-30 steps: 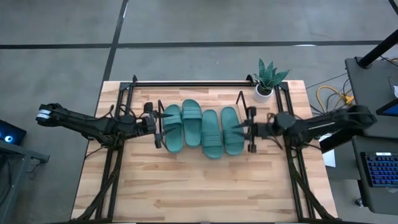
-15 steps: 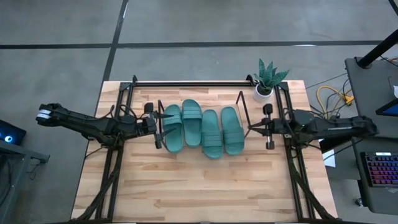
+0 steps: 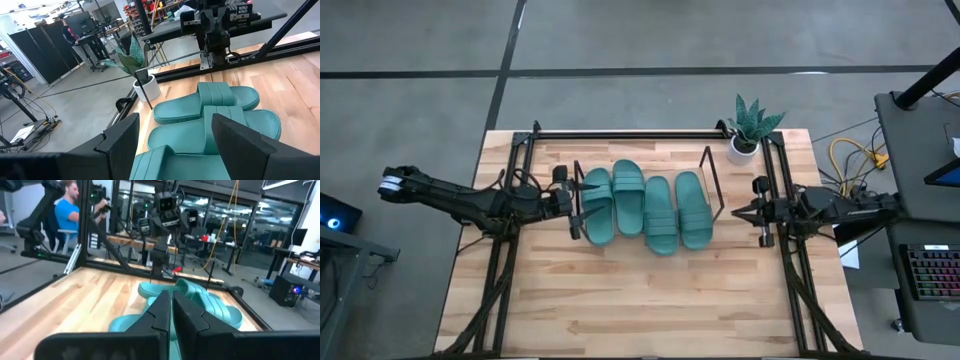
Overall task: Pick and place slides into the shelf
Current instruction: Return to Home Position
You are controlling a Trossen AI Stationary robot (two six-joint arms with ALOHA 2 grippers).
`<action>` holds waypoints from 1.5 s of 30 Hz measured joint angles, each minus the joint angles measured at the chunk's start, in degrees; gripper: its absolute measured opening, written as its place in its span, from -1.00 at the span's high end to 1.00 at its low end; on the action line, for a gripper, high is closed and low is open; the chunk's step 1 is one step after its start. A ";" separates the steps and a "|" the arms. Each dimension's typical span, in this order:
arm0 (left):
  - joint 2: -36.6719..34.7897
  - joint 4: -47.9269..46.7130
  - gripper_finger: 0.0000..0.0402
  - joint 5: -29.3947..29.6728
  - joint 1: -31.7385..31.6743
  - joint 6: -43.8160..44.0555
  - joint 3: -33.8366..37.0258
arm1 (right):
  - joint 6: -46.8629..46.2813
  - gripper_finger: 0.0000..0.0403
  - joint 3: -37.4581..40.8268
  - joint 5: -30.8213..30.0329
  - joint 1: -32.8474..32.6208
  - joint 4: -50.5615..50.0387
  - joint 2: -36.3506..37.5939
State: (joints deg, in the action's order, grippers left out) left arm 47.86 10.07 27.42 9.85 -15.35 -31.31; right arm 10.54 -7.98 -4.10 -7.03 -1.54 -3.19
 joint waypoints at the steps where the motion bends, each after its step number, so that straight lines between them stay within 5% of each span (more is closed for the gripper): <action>1: 0.01 -0.02 -0.16 0.00 0.00 0.00 0.00 | -0.05 0.96 0.63 -0.02 0.02 -0.36 1.38; 9: -0.05 -0.04 -0.16 -1.21 0.00 0.87 0.32 | -1.68 0.96 5.05 -0.56 0.02 -1.53 2.37; 17: 1.50 8.61 -0.14 -18.90 -0.09 8.97 4.01 | -2.68 0.96 6.64 0.02 -0.09 1.27 2.39; 20: 2.40 10.94 0.02 -24.33 -0.23 8.63 4.14 | -3.03 0.96 6.68 0.00 -0.09 0.66 2.23; 29: -3.01 6.83 0.95 -24.27 -4.97 -0.48 1.80 | -3.01 0.96 6.68 0.24 -0.09 0.57 1.50; 34: -11.37 1.17 0.94 -22.75 -5.86 -6.89 4.12 | -3.01 0.96 6.68 1.02 -0.09 0.46 0.83; 45: -25.98 -0.09 0.94 -22.64 -5.81 -5.00 16.42 | -3.03 0.96 6.70 1.05 -0.09 0.46 -2.50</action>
State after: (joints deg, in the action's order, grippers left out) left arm 21.88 9.98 4.78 4.03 -20.36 -14.89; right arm 7.51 -1.28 -3.05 -7.11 -1.08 -5.69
